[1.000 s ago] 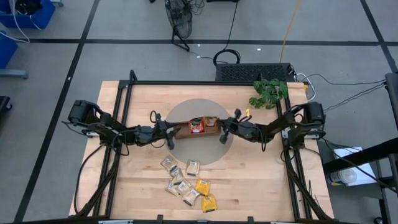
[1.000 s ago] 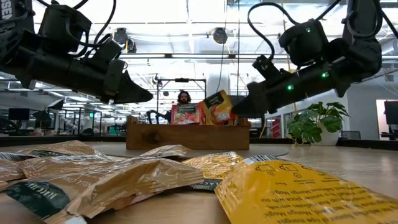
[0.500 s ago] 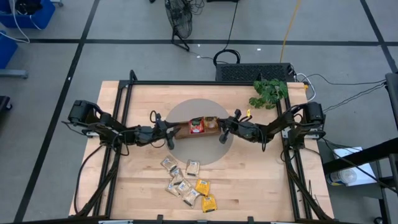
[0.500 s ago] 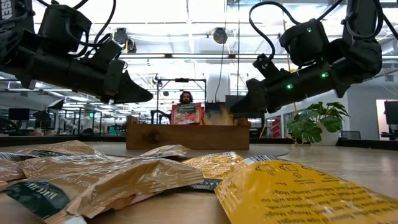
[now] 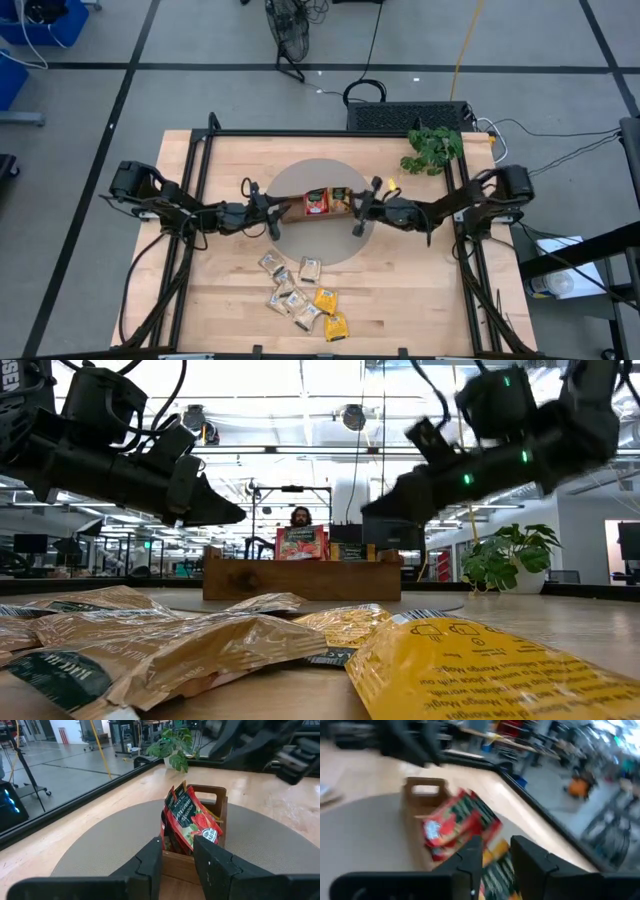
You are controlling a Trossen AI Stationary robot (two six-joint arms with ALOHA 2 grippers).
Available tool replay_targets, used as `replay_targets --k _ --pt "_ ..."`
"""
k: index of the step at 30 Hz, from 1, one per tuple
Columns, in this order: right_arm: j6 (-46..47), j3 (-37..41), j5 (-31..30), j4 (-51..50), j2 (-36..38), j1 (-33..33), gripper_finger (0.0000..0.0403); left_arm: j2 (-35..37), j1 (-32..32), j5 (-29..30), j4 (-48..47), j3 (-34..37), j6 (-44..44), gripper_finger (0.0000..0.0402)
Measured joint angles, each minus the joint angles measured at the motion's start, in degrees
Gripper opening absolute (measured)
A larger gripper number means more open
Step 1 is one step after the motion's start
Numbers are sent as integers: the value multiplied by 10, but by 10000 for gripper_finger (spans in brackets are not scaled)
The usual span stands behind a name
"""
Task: Pick & Place Tea
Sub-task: Put the yellow tea bag into the wooden organizer
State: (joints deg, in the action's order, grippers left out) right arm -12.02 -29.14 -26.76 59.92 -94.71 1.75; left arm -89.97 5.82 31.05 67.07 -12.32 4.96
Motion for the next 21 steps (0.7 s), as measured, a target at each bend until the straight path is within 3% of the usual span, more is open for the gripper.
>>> replay_targets --k 5,8,10,15,21 --pt "-90 -179 9 -396 66 22 11 0 0 0 0 0 0 115" --pt "-65 -308 63 -625 51 7 4 0 0 0 0 0 0 115" --pt "-54 -368 90 -722 22 -7 1 0 0 0 0 0 0 115" --pt "-32 -414 175 -828 -52 -35 0 0 0 1 3 -1 0 115" --pt "-23 -418 178 -844 -99 -41 0 0 0 2 0 -1 0 115"
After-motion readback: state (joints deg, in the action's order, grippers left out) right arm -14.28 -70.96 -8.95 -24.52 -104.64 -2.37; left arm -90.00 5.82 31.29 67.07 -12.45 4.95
